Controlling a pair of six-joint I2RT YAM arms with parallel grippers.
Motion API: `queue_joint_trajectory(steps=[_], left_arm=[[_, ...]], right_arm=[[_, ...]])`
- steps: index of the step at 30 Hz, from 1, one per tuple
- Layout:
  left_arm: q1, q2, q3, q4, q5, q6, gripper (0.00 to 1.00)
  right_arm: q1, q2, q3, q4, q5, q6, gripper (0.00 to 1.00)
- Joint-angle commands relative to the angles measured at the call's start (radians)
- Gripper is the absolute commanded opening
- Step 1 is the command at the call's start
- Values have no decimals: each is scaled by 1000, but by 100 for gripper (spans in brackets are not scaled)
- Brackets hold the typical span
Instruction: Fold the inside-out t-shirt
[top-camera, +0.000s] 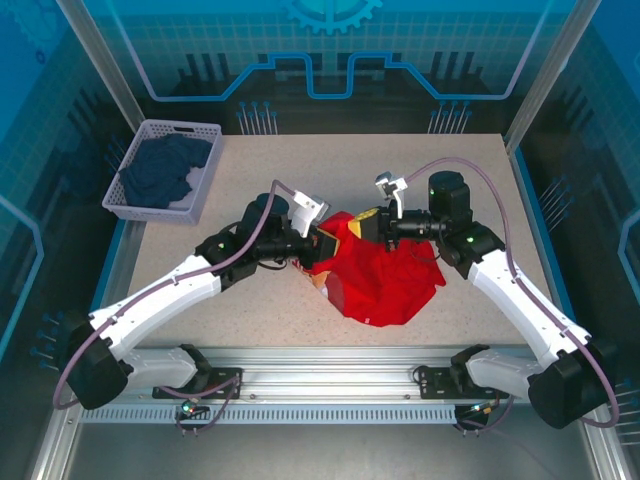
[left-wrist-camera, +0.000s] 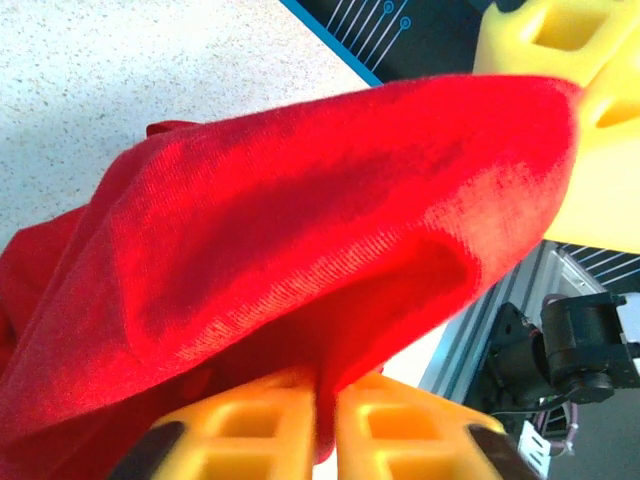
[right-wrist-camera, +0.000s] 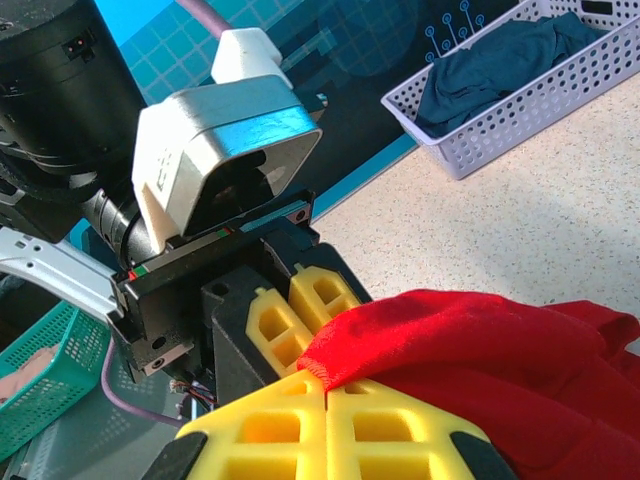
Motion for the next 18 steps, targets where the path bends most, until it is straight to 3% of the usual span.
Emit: queue_joint_trajectory(steps=[1,3,4,5,6,8,10,12,18], left_arm=[[0,8,30,30,26,2,1],[9,-9,25,50,51,-46,0],[24,-20,16,76,71,-99,0],[48,-36,-1,122,95,-191,0],[79,-50,-23,176,117,-317,0],[115,-60,-59,266,173,-505,0],[121,-63,-58,277,188,-584,0],[121,-71,-54,273,184,-606,0],[121,-81,-30,231,189,-562,0]], right_arm=[[-17,-15,24,-21,-6,-35,0],[-19,-4,45,-45,14,-46,0],[-18,5,72,-107,111,-41,0],[-18,26,139,-256,359,-12,5],[-6,50,210,-385,581,-17,16],[44,35,221,-436,872,-73,31],[85,-42,139,-348,870,-110,40],[129,-132,24,-215,742,-150,45],[250,-141,-87,-86,592,-205,49]])
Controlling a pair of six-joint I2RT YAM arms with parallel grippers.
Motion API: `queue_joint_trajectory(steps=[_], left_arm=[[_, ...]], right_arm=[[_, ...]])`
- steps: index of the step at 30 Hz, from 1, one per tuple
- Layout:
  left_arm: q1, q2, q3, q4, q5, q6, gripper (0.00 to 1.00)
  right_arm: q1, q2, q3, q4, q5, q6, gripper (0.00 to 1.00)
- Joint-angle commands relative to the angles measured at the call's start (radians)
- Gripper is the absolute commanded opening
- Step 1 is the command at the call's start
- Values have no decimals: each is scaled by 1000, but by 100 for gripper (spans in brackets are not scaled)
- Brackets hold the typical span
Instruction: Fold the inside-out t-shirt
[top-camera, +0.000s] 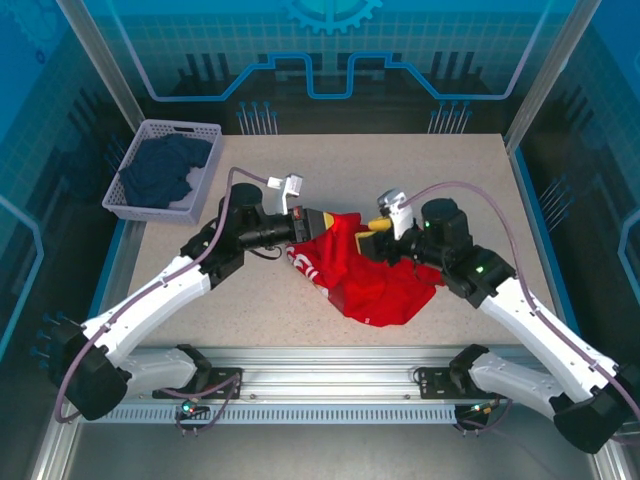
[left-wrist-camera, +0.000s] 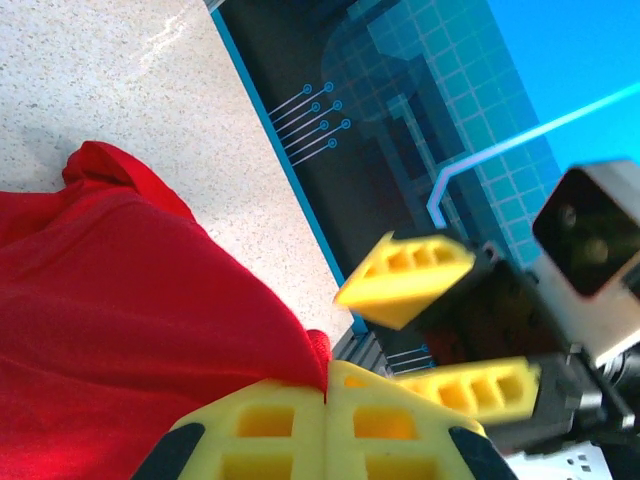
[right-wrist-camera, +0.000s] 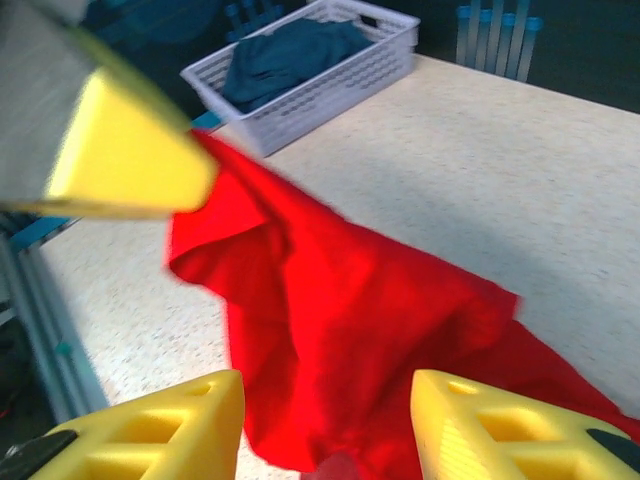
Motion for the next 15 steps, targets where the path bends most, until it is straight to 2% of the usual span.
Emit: queue_joint_trajectory(steps=[1,5,9,11,13,14,15], left_arm=[[-1,-30,11,12,42,-26,0],[-1,-46,9,2,35,-14,0],[-1,-65,5,8,37,-13,0],[1,-73,3,8,37,-10,0],[8,-80,2,-4,30,-5,0],[21,-87,0,-15,24,-4,0],[43,-100,-5,-28,17,-7,0]], right_arm=[[44,49,-32,98,-51,-38,49],[77,104,-51,165,-17,-5,49],[100,169,-89,210,100,12,49],[100,195,-90,237,122,15,46],[92,202,-76,245,84,2,24],[73,191,-64,229,25,-14,9],[36,169,-63,220,-74,-30,0]])
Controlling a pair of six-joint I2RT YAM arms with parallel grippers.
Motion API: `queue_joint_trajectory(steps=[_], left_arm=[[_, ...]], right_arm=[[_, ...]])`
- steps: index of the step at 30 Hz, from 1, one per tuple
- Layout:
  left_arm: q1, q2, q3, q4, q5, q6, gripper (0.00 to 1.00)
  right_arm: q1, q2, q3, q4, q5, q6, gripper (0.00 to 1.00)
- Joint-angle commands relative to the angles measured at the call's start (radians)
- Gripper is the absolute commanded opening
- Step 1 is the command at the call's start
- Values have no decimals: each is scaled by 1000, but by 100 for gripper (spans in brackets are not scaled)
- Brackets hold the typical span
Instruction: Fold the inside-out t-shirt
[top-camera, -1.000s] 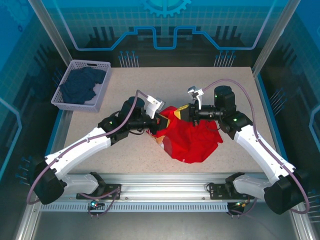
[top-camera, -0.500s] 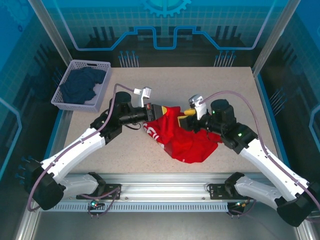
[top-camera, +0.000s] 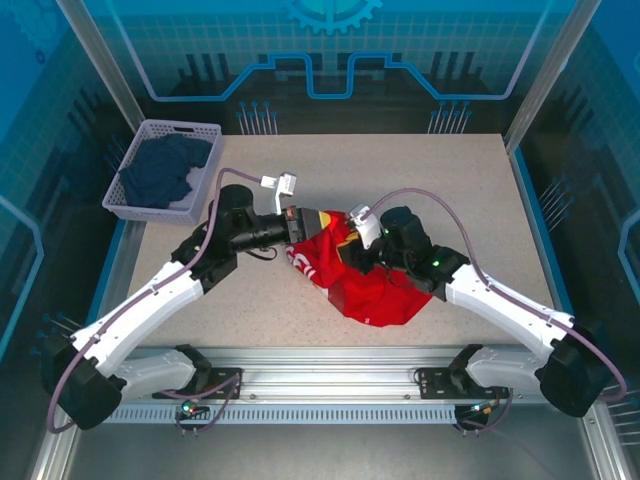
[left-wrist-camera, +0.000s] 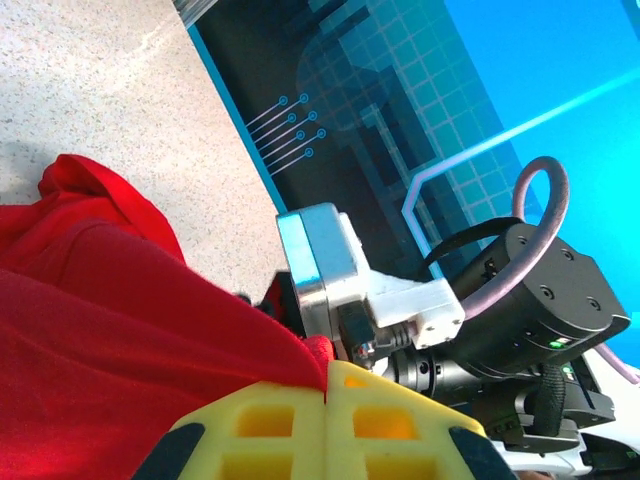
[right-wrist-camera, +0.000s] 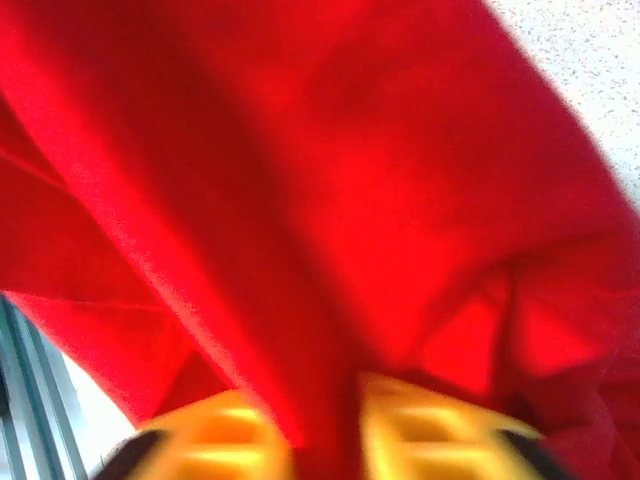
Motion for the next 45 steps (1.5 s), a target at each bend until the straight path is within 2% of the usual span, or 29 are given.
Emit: queue_joint_trajectory(steps=[1,3,5,7,8,12,16,18,20,23,27,31,33,38,41,45], left_arm=[[57,-51,-18,-19,8,2,0],[128,-76,-61,27,54,-52,0],[198,-79,-112,161,153,-171,0],[235,-75,-143,289,222,-268,0],[238,-78,-138,300,240,-275,0],[236,-111,-66,103,244,-147,0],[236,-117,-31,-15,245,-67,0],[236,-113,-10,-117,191,15,0],[235,-109,15,-261,70,118,0],[236,-99,15,-348,-64,216,0],[233,-76,4,-345,-81,267,0],[230,-88,-36,-229,50,227,0],[229,-106,-49,-168,111,196,0],[208,-149,-58,-32,194,85,0],[172,-154,-38,-20,177,65,0],[125,-137,-6,-62,118,83,0]], right_arm=[[-93,-61,13,51,-247,-36,0],[-226,-92,-11,109,-584,20,0],[-292,-78,7,91,-747,43,0],[-300,-71,44,-8,-732,-11,0],[-300,-69,58,-38,-700,-24,0],[-313,-34,86,-55,-680,9,1],[-299,18,112,-14,-768,34,0],[-285,25,113,33,-841,45,0],[-272,18,124,32,-874,25,0],[-261,6,128,48,-918,12,0],[-240,22,148,49,-959,-6,0],[-232,61,214,-111,-850,-85,0],[-231,78,237,-166,-735,-78,7],[-222,157,307,-334,-253,53,16],[-199,145,274,-310,-157,116,23],[-128,56,199,-251,-112,149,33]])
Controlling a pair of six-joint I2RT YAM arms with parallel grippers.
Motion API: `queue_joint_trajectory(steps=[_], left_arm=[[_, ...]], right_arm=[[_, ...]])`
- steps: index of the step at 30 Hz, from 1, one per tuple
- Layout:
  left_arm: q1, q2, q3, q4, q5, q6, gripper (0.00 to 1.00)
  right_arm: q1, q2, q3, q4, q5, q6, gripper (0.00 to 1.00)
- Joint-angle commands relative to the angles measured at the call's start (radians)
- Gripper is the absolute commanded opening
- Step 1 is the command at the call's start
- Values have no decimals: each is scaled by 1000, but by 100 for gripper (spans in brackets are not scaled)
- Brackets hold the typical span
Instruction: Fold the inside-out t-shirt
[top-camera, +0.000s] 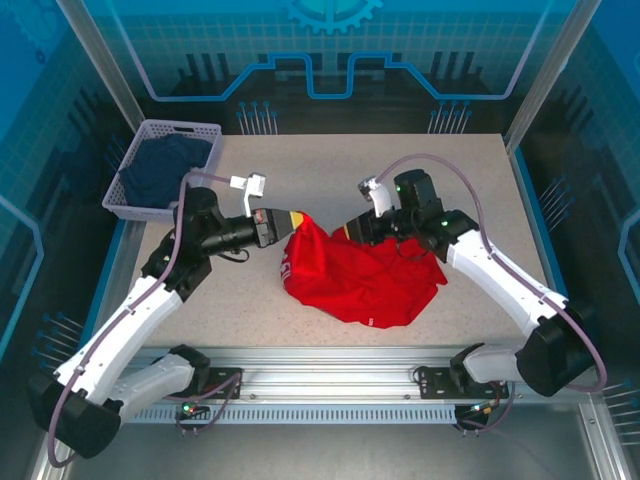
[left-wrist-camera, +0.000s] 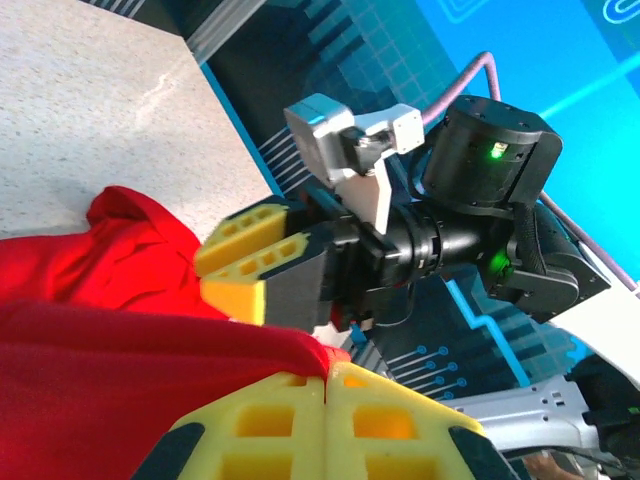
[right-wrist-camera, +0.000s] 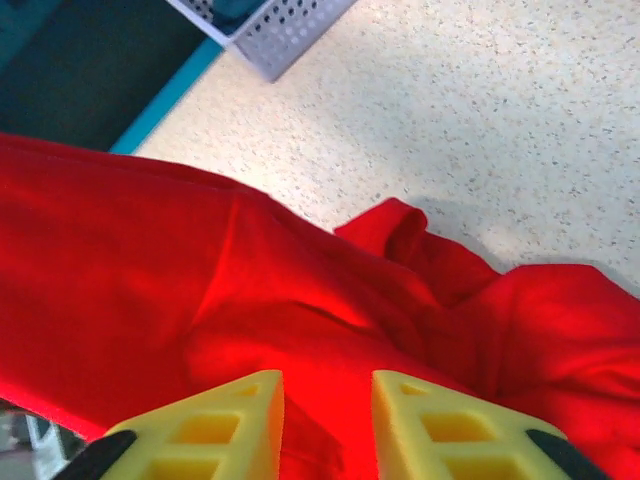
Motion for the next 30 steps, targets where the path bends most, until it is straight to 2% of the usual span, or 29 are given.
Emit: queue_joint_trajectory(steps=[1,5,6,9,14,18,21,24,26,30], left_arm=[[-31,9,49,4,-29,-8,0],[-47,26,57,-8,-61,-2,0],[-48,28,59,-10,-67,-2,0],[-54,35,63,-16,-84,-2,0],[-60,38,73,-18,-91,-1,0],[-61,34,73,-21,-90,4,0],[-62,29,68,-28,-92,12,0],[-62,19,67,-47,-112,27,0],[-60,12,67,-73,-149,42,0],[-35,13,60,-128,-242,46,0]], right_arm=[[77,-107,-74,25,120,65,36],[170,-231,-219,180,132,172,48],[191,-252,-257,212,147,194,54],[272,-295,-336,288,247,246,63],[370,-216,-365,393,361,308,75],[403,-116,-331,444,443,336,77],[399,-61,-316,513,468,335,68],[386,-50,-311,536,474,329,41],[365,-79,-337,572,437,307,27],[302,-158,-392,638,275,238,7]])
